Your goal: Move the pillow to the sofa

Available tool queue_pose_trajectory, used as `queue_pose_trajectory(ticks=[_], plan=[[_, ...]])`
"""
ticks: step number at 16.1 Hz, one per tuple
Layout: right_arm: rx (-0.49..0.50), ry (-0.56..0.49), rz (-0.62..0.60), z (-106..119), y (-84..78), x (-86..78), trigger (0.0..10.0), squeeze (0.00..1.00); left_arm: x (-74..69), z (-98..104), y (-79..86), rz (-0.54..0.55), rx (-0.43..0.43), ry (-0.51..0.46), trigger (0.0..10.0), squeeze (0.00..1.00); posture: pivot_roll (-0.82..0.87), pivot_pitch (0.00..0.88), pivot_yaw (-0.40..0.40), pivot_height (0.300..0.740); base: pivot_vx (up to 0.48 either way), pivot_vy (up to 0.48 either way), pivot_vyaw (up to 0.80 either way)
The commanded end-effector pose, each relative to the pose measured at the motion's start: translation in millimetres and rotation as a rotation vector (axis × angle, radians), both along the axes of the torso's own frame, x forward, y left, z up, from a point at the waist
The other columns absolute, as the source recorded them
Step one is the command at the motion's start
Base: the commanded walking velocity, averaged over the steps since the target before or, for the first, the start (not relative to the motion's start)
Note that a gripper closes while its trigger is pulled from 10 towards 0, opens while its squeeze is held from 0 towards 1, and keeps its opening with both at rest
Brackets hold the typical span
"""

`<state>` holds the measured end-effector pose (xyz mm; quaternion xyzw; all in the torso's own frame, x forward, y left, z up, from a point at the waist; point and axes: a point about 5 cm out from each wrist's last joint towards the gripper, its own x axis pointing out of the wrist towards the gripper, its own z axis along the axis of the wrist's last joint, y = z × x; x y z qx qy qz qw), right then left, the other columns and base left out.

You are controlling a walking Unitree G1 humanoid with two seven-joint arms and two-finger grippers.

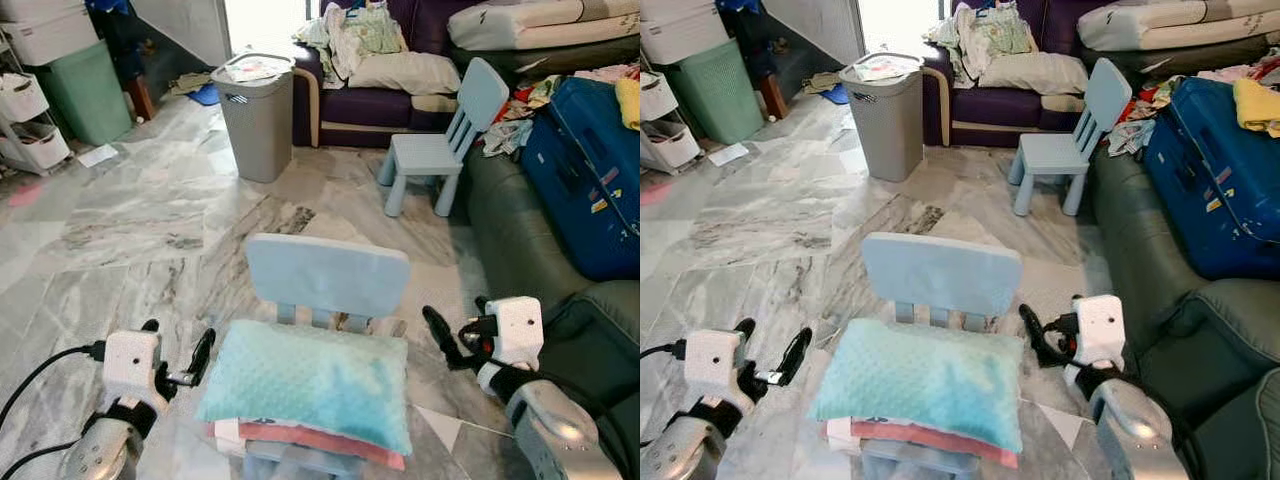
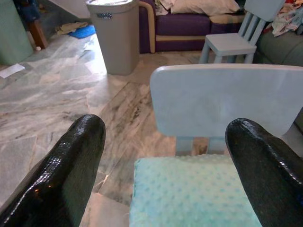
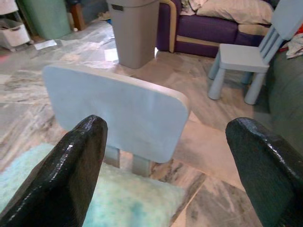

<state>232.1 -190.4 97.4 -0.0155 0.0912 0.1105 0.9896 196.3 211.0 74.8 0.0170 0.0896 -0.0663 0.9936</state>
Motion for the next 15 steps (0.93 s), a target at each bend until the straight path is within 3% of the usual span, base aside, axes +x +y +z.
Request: queue_pose_trajectory(ticks=[1,5,9,15], plan=[[0.015,-0.005,0.017,4.7,3.3,-1.7,10.0,0.00,-3.3,2.1,2.4,-0.007,0.009,0.007,10.0,0.00,0.01,0.000,-0.003,0.740,0.000,0.000,0.00],[0.025,0.025,0.032,4.5,7.4,-13.6,10.0,0.00,-17.5,-1.2,3.9,-0.014,0.013,0.044,10.0,0.00,0.01,0.006,-0.006,0.740,0.000,0.000,0.00],[0.016,0.086,0.060,2.4,9.1,-33.9,10.0,0.00,-35.4,-2.2,3.7,-0.027,0.016,0.088,10.0,0.00,0.04,0.085,-0.019,0.740,0.000,0.000,0.00],[0.026,0.113,0.072,4.3,17.3,-41.1,10.0,0.00,-36.6,-1.6,6.9,-0.042,0.028,0.115,10.0,0.00,0.05,0.103,-0.011,0.740,0.000,0.000,0.00]])
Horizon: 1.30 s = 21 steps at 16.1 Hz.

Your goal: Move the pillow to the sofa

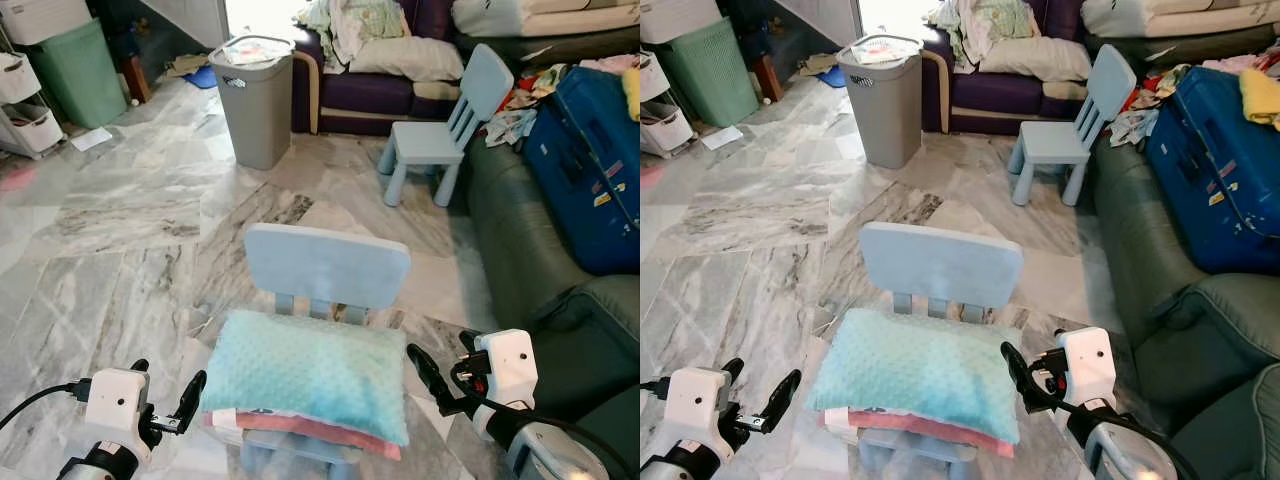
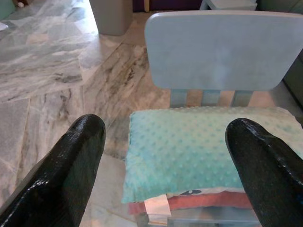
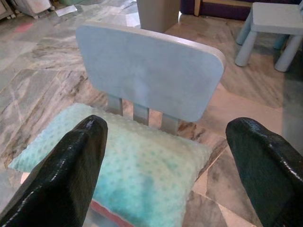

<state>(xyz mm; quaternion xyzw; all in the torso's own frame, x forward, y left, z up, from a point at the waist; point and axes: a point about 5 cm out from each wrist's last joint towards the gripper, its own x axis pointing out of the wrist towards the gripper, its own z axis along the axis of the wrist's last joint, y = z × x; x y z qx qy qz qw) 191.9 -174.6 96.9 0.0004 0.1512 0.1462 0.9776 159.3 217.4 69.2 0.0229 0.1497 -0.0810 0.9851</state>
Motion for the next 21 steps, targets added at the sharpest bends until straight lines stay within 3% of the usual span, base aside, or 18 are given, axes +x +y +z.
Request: queue_pose_trajectory(ticks=[1,4,21], plan=[[0.001,-0.005,0.004,5.0,2.3,-3.7,10.0,0.00,0.3,3.6,0.5,-0.017,0.009,-0.002,10.0,0.00,0.04,0.104,-0.010,0.740,0.000,0.000,0.00],[-0.005,0.008,0.013,5.8,3.1,-6.3,10.0,0.00,-1.8,0.9,0.1,-0.020,0.004,0.009,10.0,0.00,0.04,0.110,-0.019,0.740,0.000,0.000,0.00],[-0.011,0.004,0.028,6.3,6.1,1.9,10.0,0.00,-2.4,-1.1,2.9,-0.019,0.021,0.022,10.0,0.00,0.04,0.104,-0.015,0.561,0.000,0.000,0.00]])
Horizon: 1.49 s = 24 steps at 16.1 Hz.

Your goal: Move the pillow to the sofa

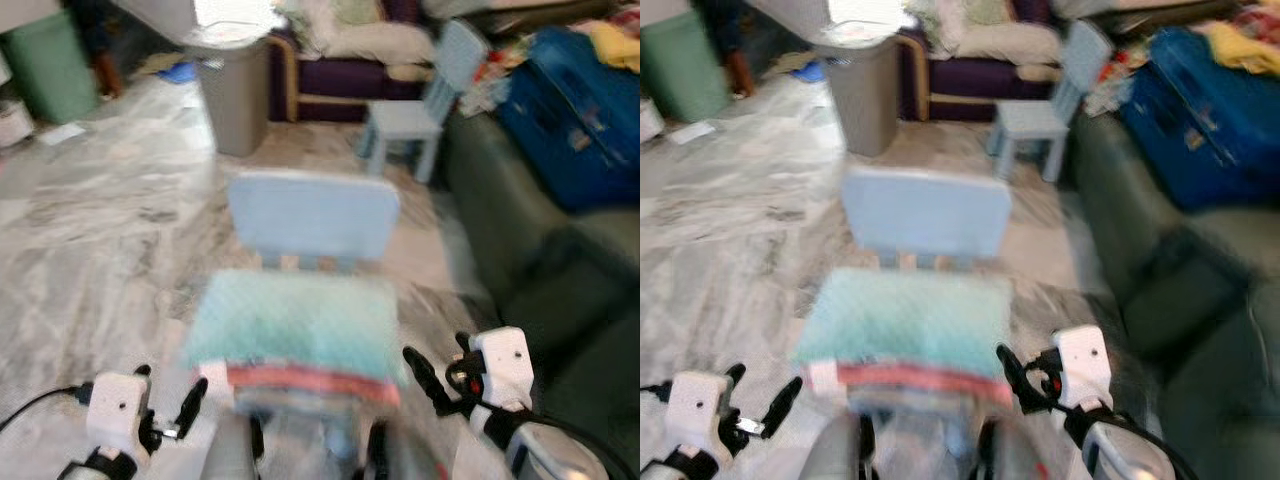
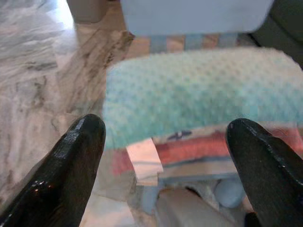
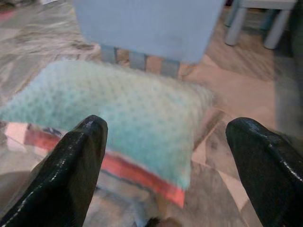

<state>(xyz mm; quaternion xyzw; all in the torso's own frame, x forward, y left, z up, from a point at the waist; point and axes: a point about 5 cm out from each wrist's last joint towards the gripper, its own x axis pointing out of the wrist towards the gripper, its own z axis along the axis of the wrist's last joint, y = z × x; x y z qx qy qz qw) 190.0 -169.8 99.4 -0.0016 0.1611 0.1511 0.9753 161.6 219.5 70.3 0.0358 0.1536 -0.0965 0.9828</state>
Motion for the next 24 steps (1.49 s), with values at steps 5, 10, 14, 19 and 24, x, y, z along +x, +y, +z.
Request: queue_pose_trajectory(ticks=[5,10,14,19,24], plan=[[-0.009,-0.026,0.016,4.3,0.1,9.9,10.0,0.00,-3.9,-2.9,4.5,0.040,0.026,0.017,10.0,0.00,0.04,0.103,-0.017,0.499,0.000,0.000,0.00],[-0.005,-0.040,0.019,3.7,1.7,15.2,10.0,0.00,-0.5,-4.4,5.7,0.063,0.041,0.013,10.0,0.00,0.05,0.095,-0.017,0.445,0.000,0.000,0.00],[0.004,-0.066,0.009,6.7,0.5,24.8,10.0,0.00,6.4,0.1,10.2,0.094,0.066,-0.017,10.0,0.00,0.05,0.088,-0.016,0.416,0.000,0.000,0.00],[0.007,-0.164,0.007,27.2,2.8,45.3,10.0,0.00,38.1,23.3,13.8,0.129,0.096,-0.146,10.0,0.00,0.04,0.080,-0.012,0.416,0.000,0.000,0.00],[-0.008,-0.339,-0.013,79.2,-9.5,96.5,10.0,0.00,113.4,86.1,52.6,0.344,0.103,-0.362,10.0,0.00,0.03,0.093,-0.002,0.416,0.000,0.000,0.00]])
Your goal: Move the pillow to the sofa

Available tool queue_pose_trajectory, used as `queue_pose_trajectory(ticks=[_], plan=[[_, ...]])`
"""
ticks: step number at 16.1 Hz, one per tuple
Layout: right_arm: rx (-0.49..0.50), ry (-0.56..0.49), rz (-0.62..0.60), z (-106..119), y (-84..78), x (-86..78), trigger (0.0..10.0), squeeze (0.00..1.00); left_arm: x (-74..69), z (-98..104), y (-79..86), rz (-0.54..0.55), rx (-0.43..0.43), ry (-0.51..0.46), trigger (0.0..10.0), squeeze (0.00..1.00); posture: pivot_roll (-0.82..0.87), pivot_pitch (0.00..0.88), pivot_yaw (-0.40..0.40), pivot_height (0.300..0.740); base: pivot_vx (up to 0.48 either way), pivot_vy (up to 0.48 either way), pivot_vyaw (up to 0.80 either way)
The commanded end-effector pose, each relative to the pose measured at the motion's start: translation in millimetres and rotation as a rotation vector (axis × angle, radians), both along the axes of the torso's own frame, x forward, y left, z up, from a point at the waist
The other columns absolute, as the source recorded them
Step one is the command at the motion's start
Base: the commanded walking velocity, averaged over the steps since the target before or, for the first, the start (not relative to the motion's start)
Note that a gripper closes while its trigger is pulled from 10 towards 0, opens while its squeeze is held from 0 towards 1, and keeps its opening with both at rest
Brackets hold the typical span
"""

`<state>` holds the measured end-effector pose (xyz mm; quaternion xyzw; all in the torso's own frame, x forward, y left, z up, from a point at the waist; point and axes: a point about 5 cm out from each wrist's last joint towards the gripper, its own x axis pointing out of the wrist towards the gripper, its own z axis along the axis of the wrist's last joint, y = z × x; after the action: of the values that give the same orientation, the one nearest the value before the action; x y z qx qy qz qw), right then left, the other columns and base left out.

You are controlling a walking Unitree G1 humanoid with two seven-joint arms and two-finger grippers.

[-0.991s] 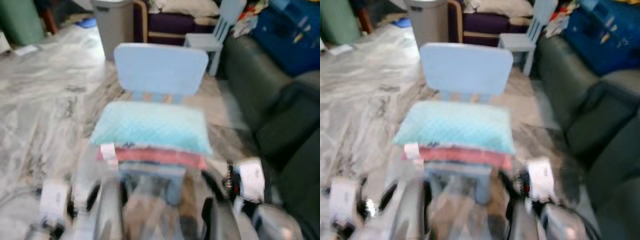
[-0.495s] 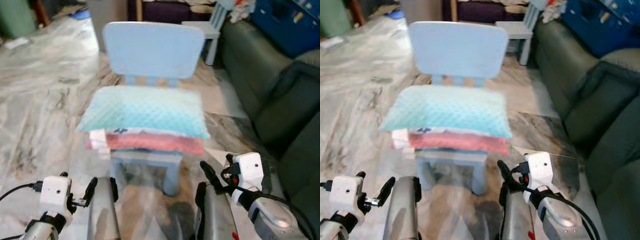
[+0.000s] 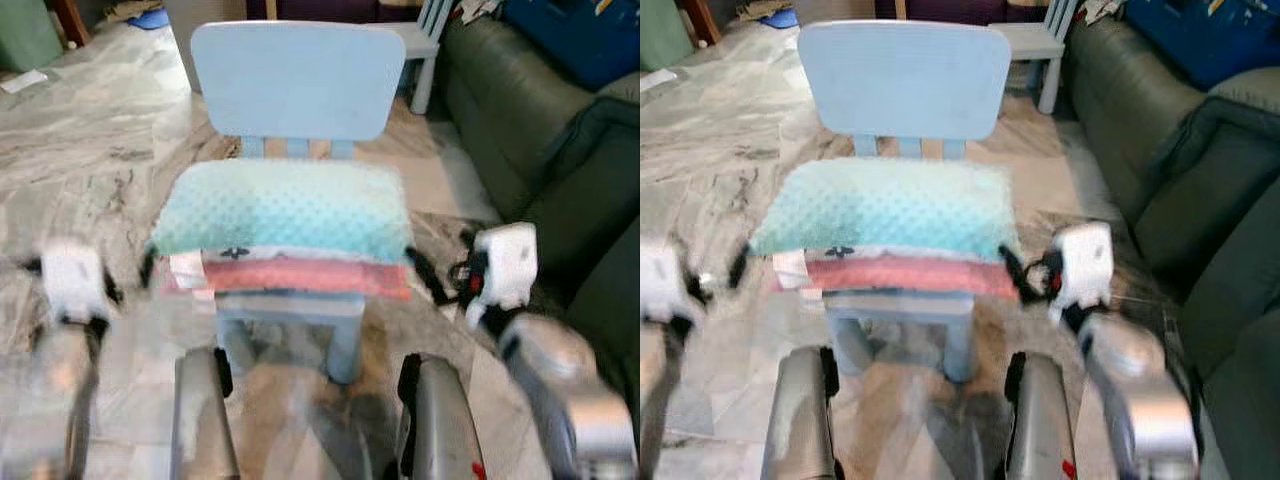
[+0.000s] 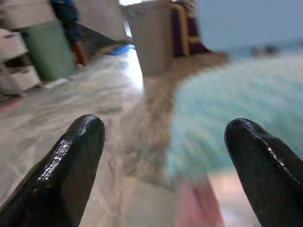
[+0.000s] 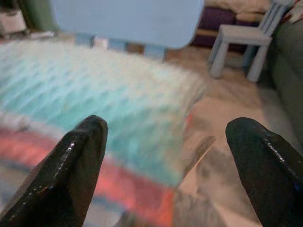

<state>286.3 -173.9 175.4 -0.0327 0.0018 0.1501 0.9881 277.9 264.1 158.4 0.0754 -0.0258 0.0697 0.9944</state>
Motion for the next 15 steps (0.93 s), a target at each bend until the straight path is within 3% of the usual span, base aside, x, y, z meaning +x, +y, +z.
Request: queue_pose_trajectory(ticks=[1,3,7,8,9,11,15], plan=[[0.017,-0.039,-0.022,13.1,-9.4,10.3,10.0,0.00,8.4,2.9,11.5,0.050,-0.042,0.007,10.0,0.00,0.03,0.093,-0.001,0.416,0.000,0.000,0.00],[0.043,-0.066,-0.004,33.8,-13.5,36.2,10.0,0.00,40.1,4.7,14.4,0.070,-0.129,0.043,10.0,0.00,0.02,0.101,0.004,0.416,0.000,0.000,0.00],[0.160,0.009,0.031,52.6,-16.4,75.5,10.0,0.00,80.7,23.8,16.6,0.077,-0.260,0.030,10.0,0.00,0.01,0.126,0.008,0.416,0.000,0.000,0.00],[0.173,0.035,0.045,55.1,-16.3,87.6,10.0,0.00,90.1,27.6,19.9,0.081,-0.309,0.063,10.0,0.00,0.02,0.134,0.009,0.416,0.000,0.000,0.00],[0.150,0.034,0.045,56.5,-16.0,95.5,10.0,0.00,95.6,30.9,21.5,0.081,-0.364,0.068,10.0,0.00,0.02,0.141,0.009,0.416,0.000,0.000,0.00],[0.157,0.066,0.076,54.4,-9.5,103.6,10.0,0.00,100.7,30.8,21.1,0.066,-0.368,0.121,10.0,0.00,0.03,0.162,0.013,0.416,0.000,0.000,0.00],[0.057,0.091,0.059,52.0,-5.4,118.8,10.0,0.00,106.5,26.4,19.1,0.024,-0.420,0.208,10.0,0.00,0.03,0.191,0.019,0.416,0.000,0.000,0.00]])
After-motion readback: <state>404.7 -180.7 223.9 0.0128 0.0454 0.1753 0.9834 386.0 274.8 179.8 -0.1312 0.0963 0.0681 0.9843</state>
